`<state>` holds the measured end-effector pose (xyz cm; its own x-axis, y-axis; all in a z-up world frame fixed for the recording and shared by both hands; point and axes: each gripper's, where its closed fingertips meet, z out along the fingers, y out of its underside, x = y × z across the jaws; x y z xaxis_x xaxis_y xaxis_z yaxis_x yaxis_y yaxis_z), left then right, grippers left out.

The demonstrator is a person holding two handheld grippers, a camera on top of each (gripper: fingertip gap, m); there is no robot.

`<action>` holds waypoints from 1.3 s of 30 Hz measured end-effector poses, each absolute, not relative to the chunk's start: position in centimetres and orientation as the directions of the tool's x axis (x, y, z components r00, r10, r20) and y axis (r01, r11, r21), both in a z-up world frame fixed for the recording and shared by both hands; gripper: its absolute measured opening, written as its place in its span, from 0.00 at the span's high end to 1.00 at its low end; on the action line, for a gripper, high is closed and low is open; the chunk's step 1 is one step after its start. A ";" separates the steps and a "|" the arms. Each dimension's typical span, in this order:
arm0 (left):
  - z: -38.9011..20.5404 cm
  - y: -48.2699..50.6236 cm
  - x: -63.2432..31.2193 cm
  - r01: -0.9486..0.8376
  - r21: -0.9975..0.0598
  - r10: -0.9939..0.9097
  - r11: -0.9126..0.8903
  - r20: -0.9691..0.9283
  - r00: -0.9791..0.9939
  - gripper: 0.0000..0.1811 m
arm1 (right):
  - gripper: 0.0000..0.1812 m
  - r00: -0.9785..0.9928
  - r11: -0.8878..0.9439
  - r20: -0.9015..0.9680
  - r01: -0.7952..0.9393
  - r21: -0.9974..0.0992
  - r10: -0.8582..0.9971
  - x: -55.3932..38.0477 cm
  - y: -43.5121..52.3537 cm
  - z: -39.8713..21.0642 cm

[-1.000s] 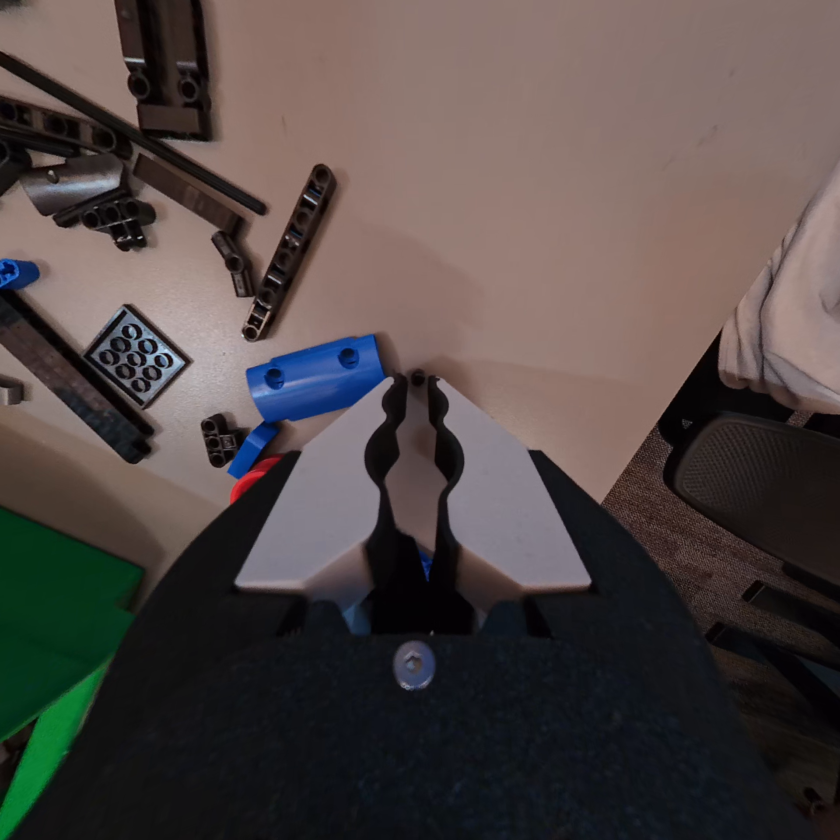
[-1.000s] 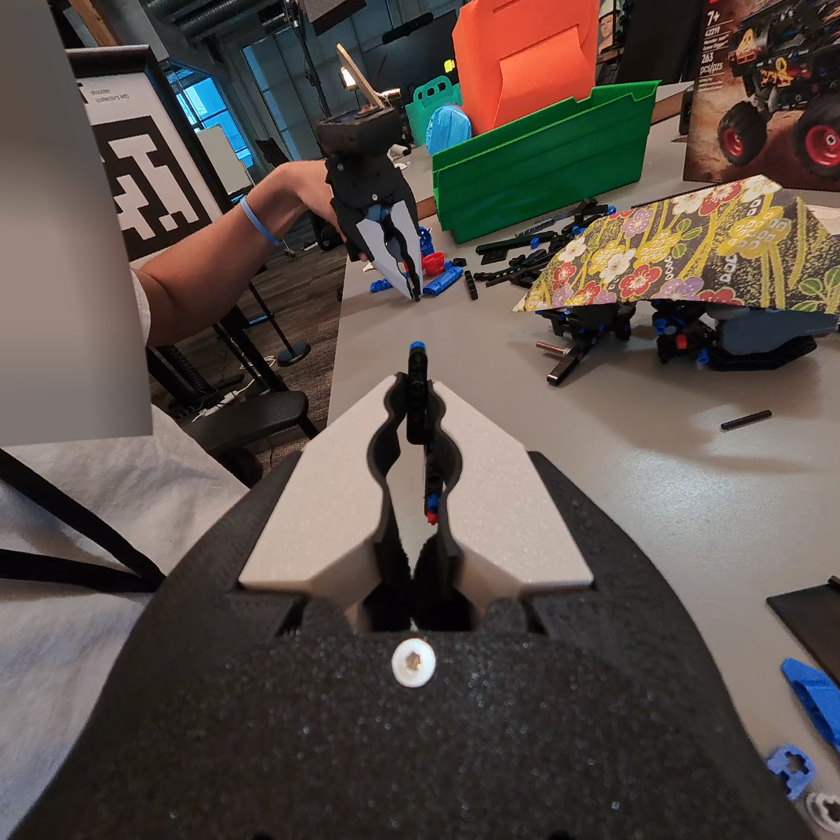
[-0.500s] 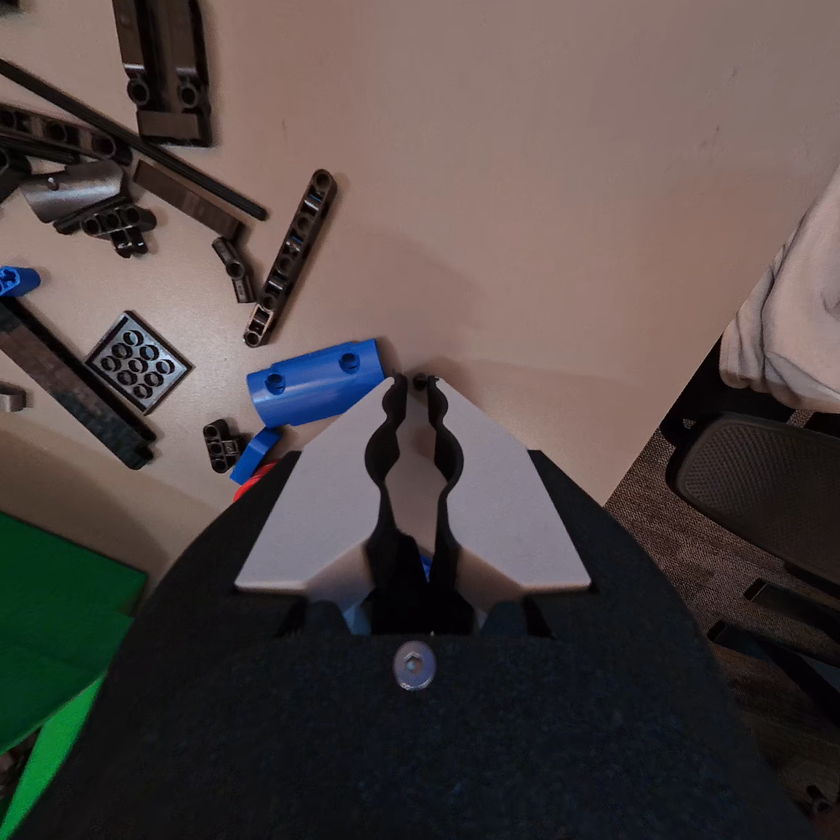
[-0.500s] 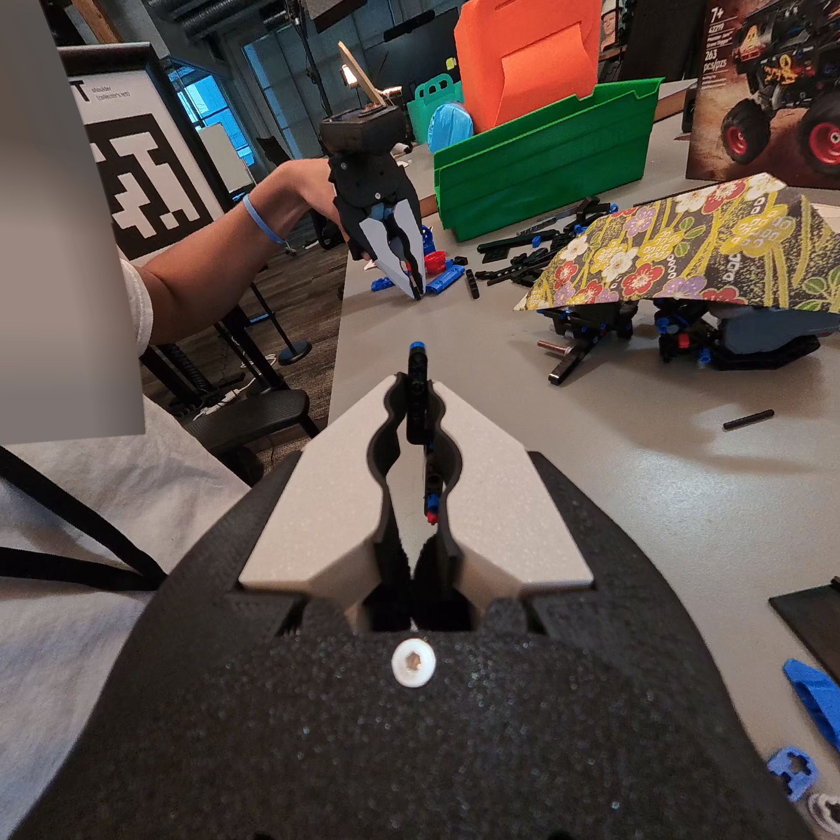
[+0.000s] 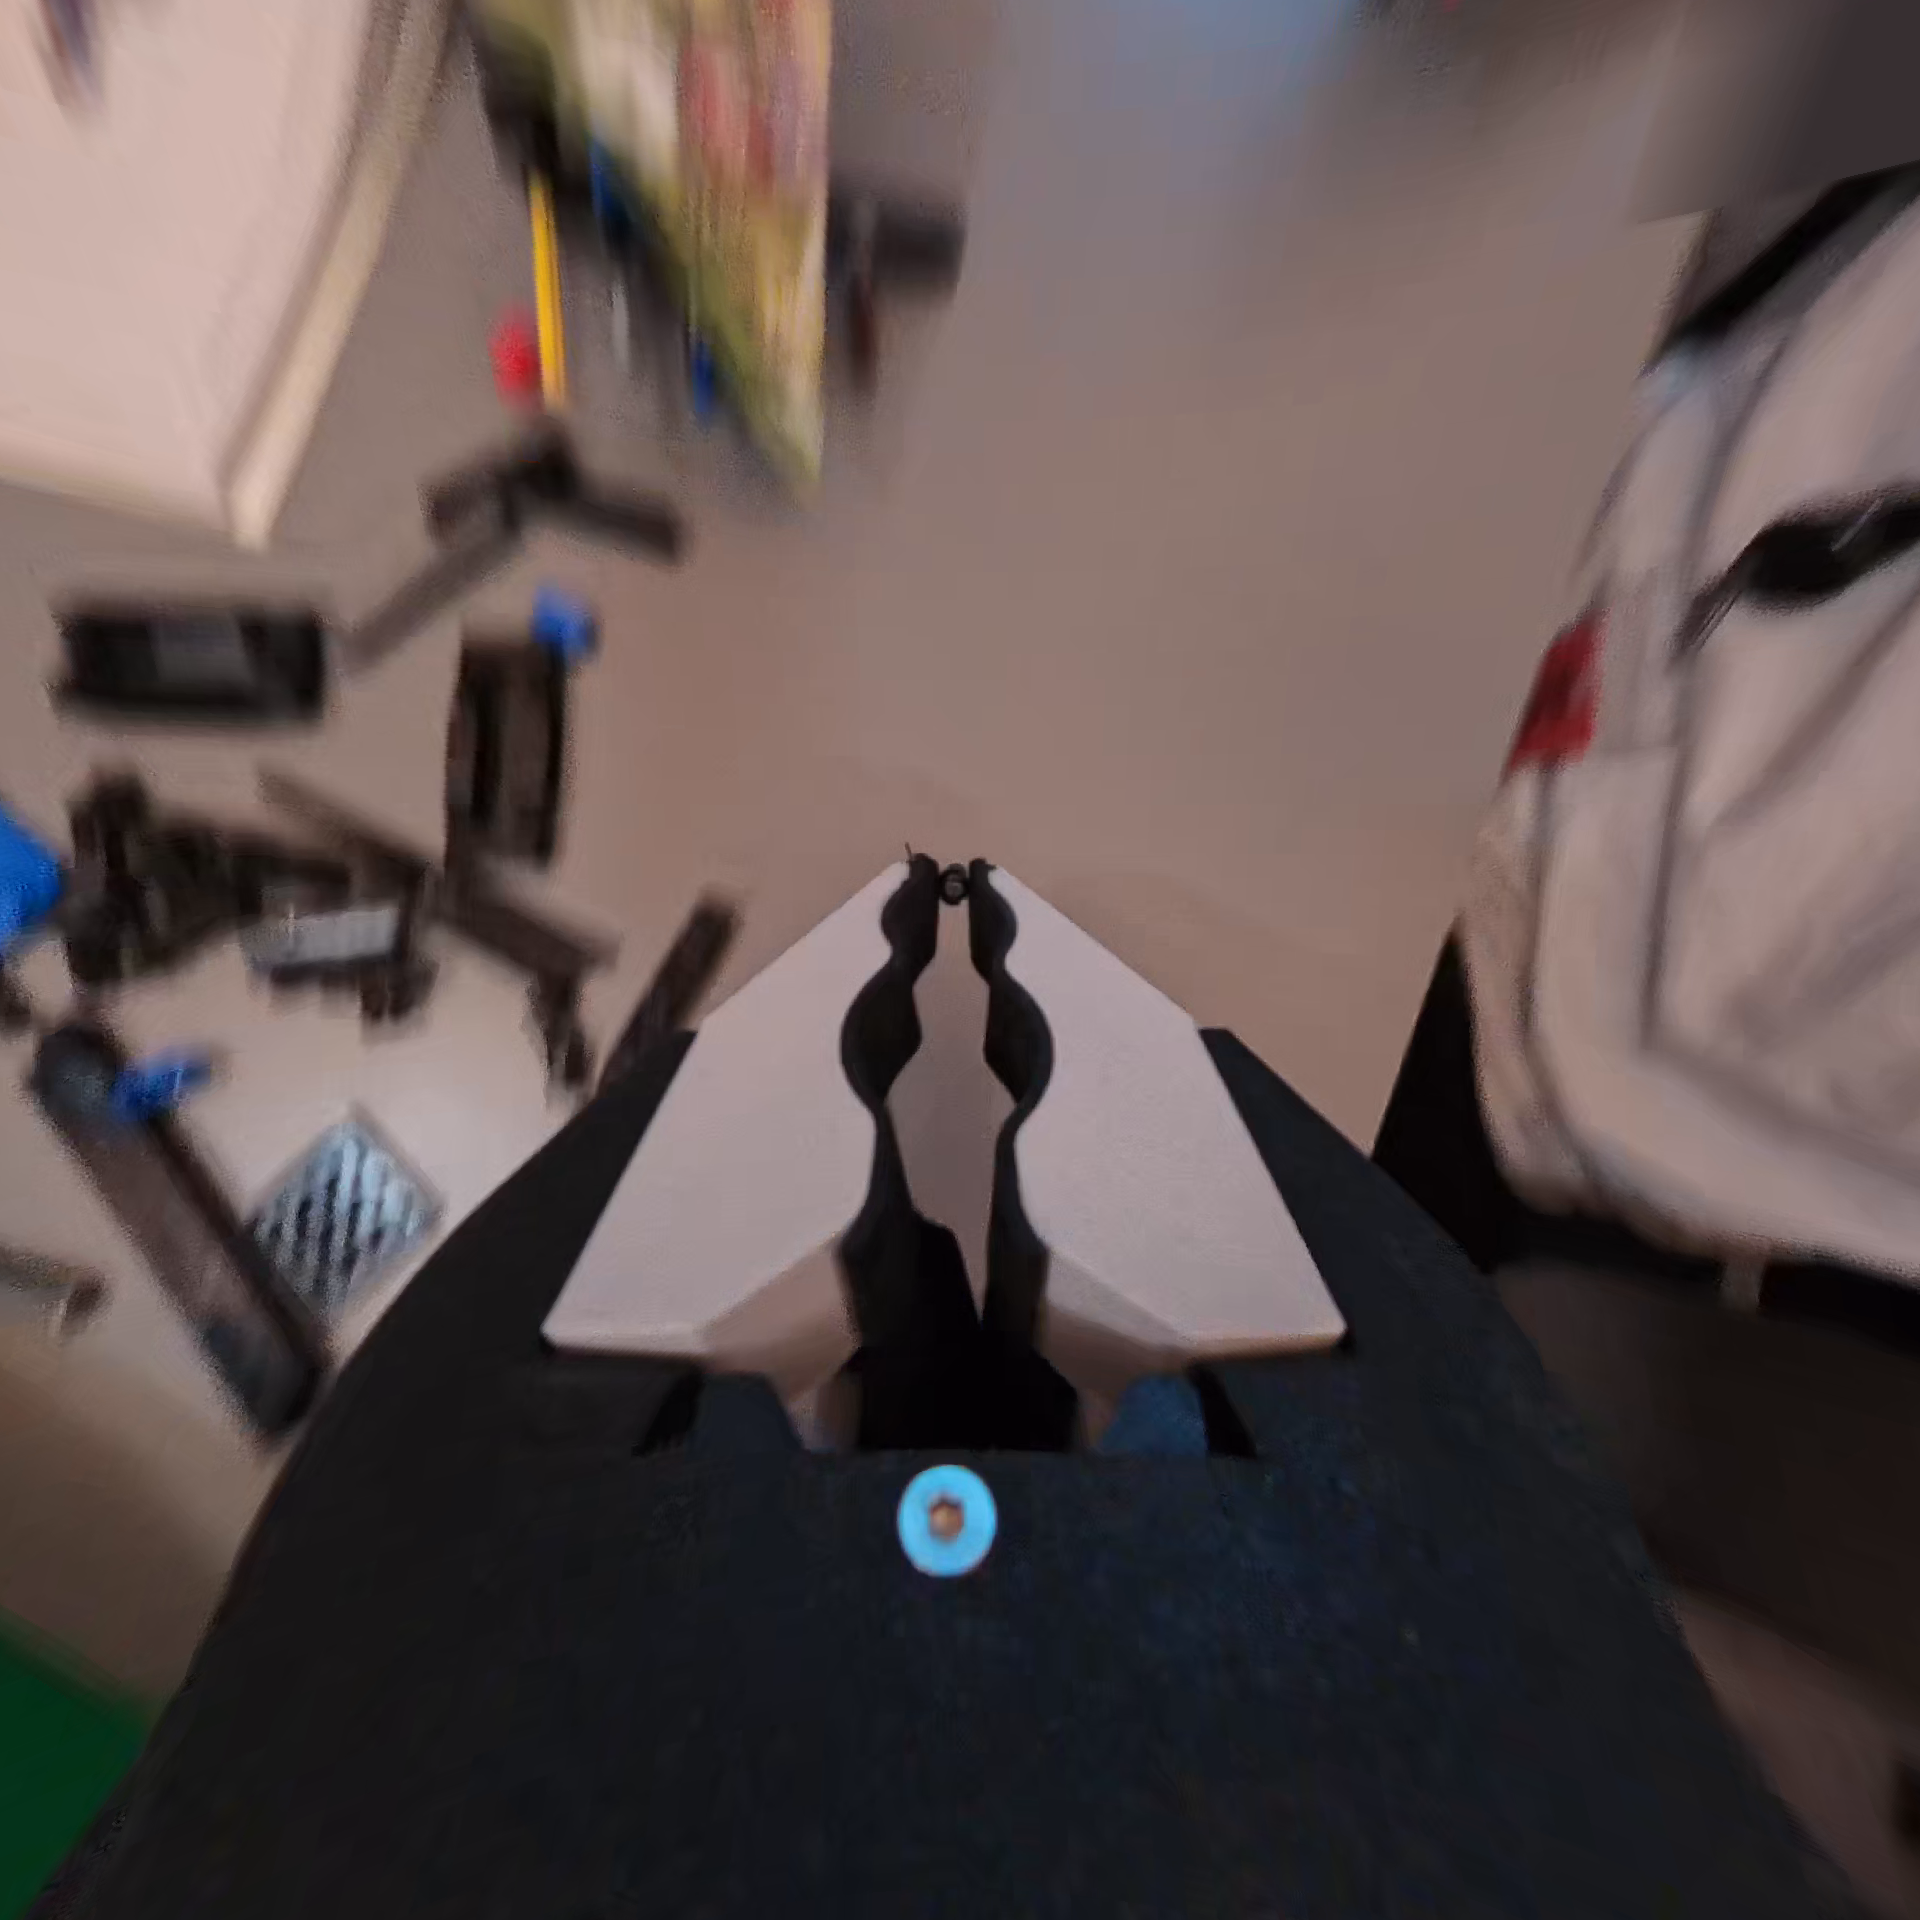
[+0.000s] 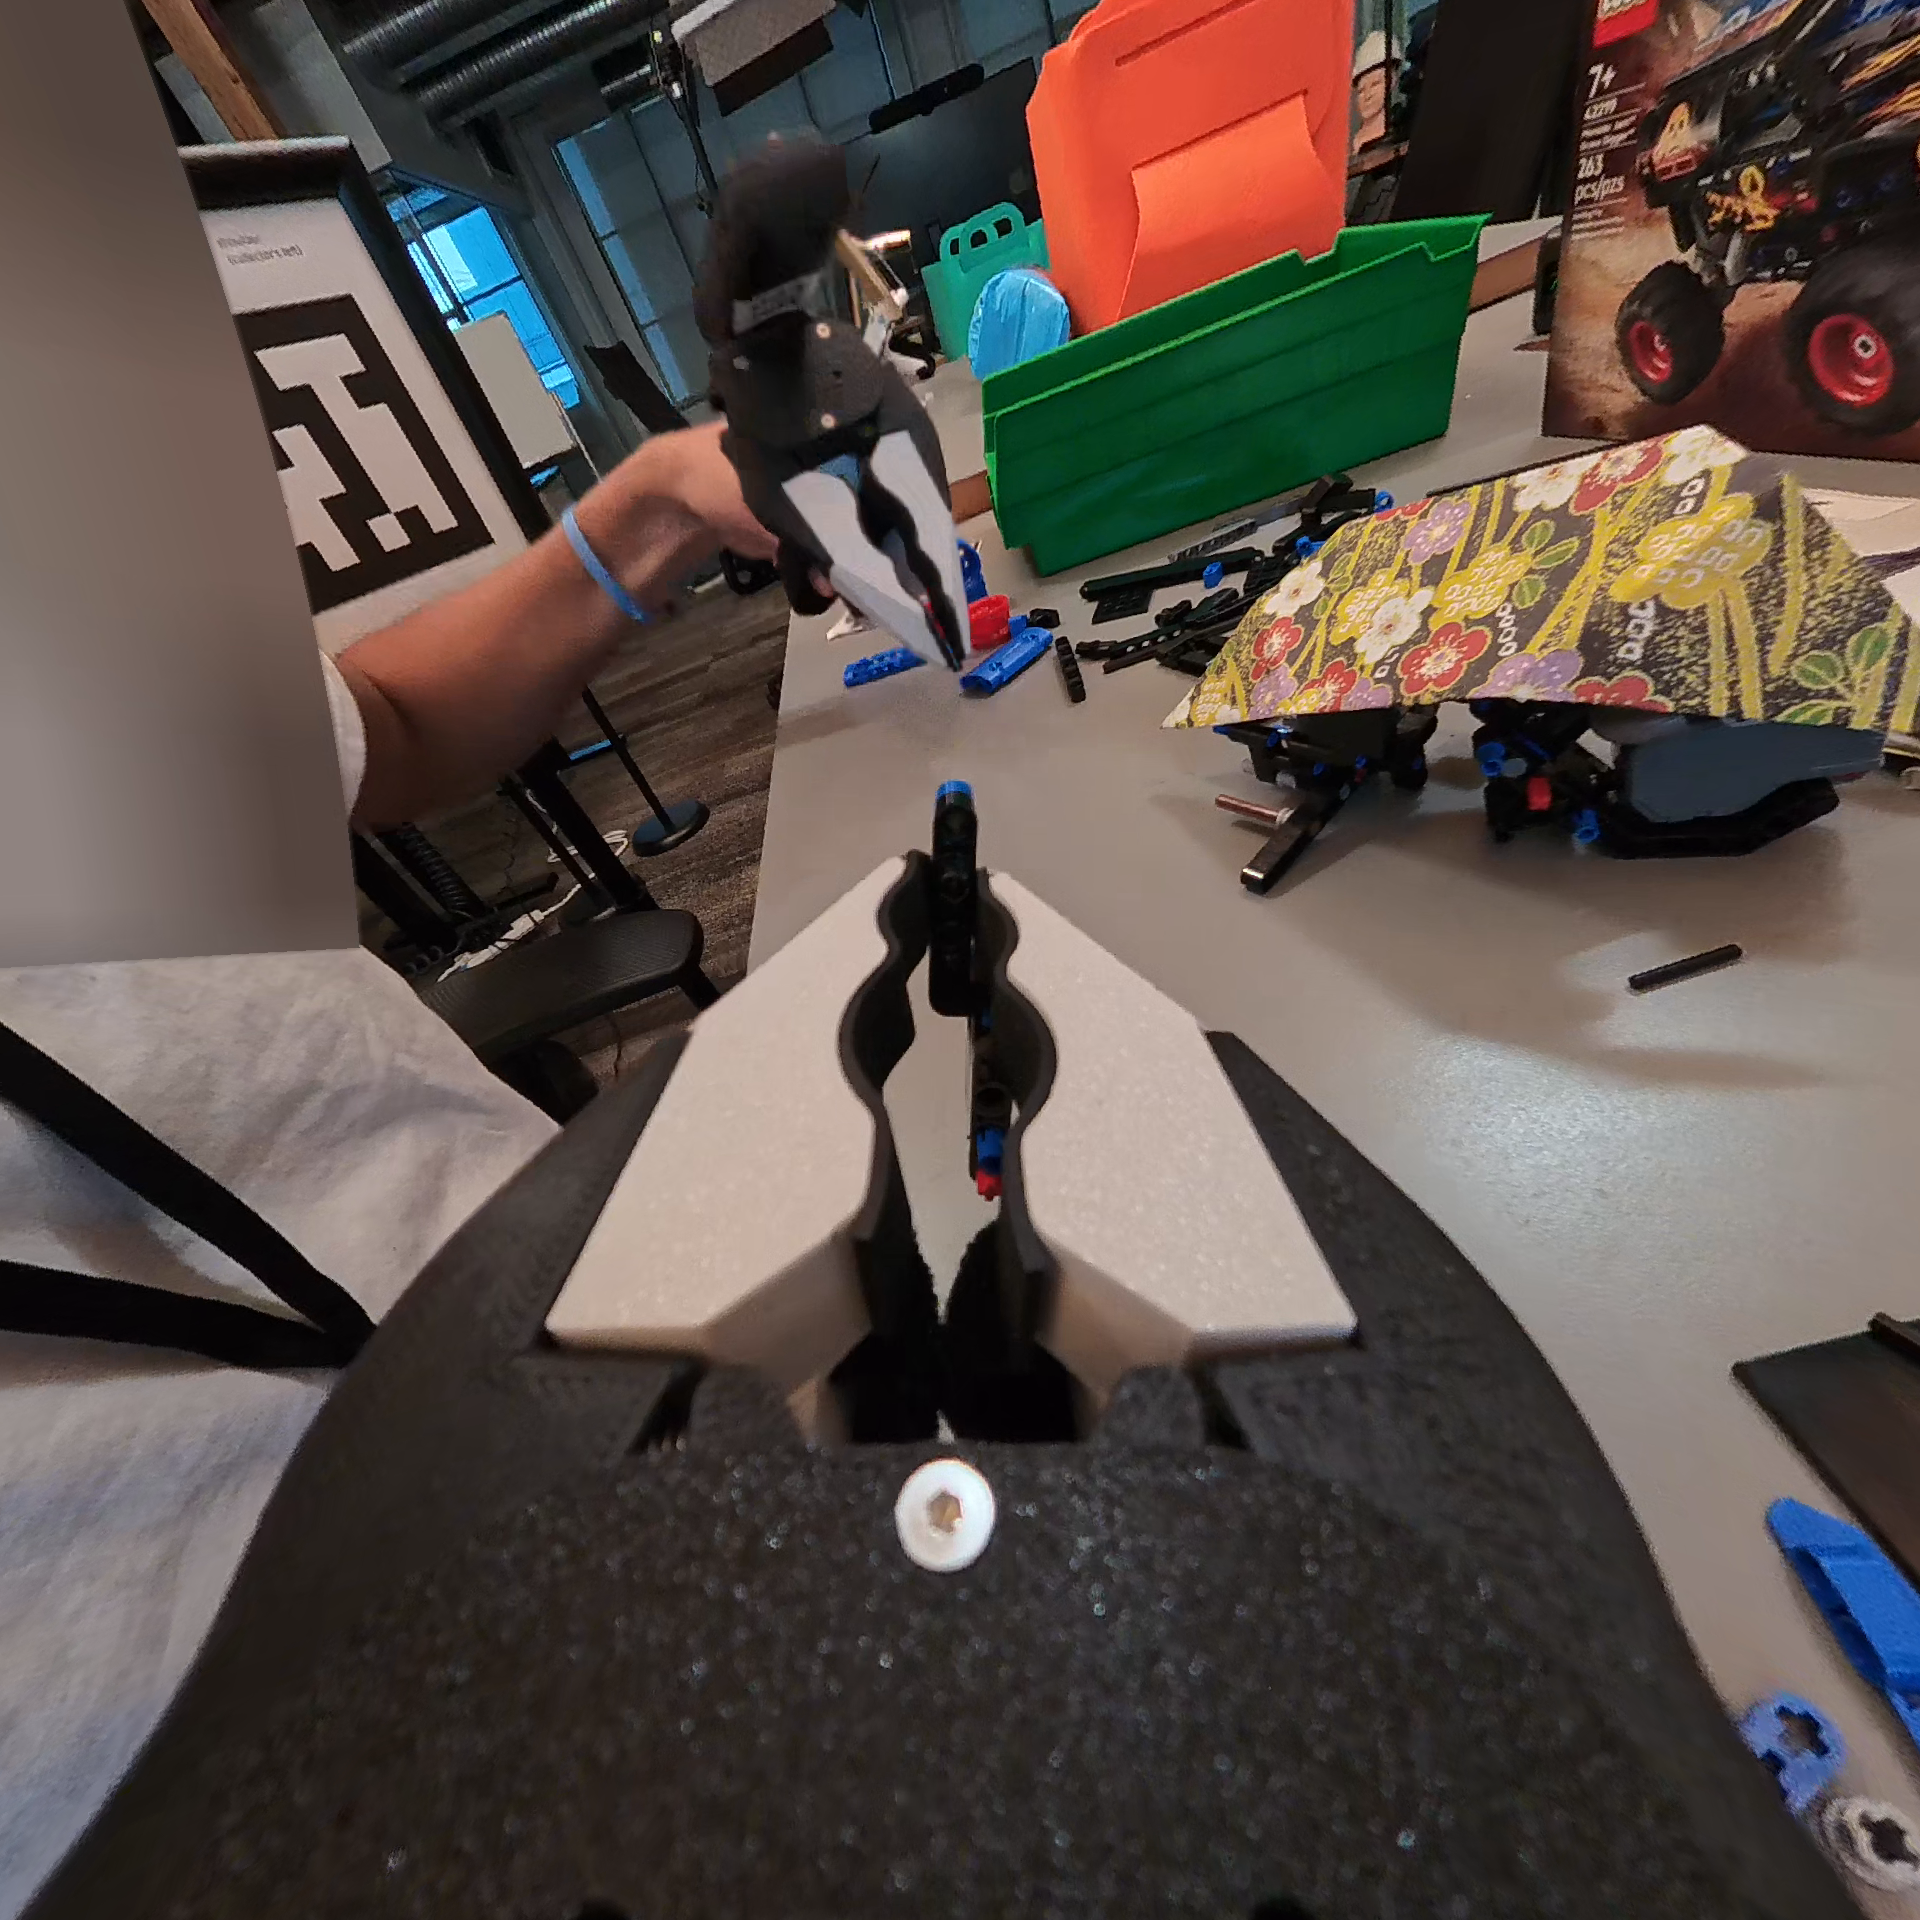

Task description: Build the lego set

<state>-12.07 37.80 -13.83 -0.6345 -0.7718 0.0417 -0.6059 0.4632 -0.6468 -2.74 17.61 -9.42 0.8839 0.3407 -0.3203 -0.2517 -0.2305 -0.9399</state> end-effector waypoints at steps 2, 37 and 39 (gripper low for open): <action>-10.3 32.7 -9.9 -0.456 -0.836 -0.730 0.307 0.101 -0.676 0.98 | 0.97 0.875 -0.209 -0.341 -0.282 -0.936 0.344 -2.5 17.6 -8.9; -5.4 17.8 -3.3 -0.243 -0.863 -0.512 -0.443 0.465 -0.722 0.99 | 0.97 0.635 -0.177 -0.583 -0.585 -0.791 0.507 -4.0 18.6 -6.2; -5.5 17.8 -3.3 -0.247 -0.864 -0.513 -0.439 0.467 -0.721 0.98 | 0.97 0.640 -0.178 -0.581 -0.581 -0.794 0.503 -4.0 18.5 -6.3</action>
<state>-3.26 17.78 -5.52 -0.7208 -0.5126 0.4666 -0.2471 -0.4390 -0.8639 -3.97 18.55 -6.28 0.6398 0.5035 -0.5807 -0.5806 -0.1783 -0.7944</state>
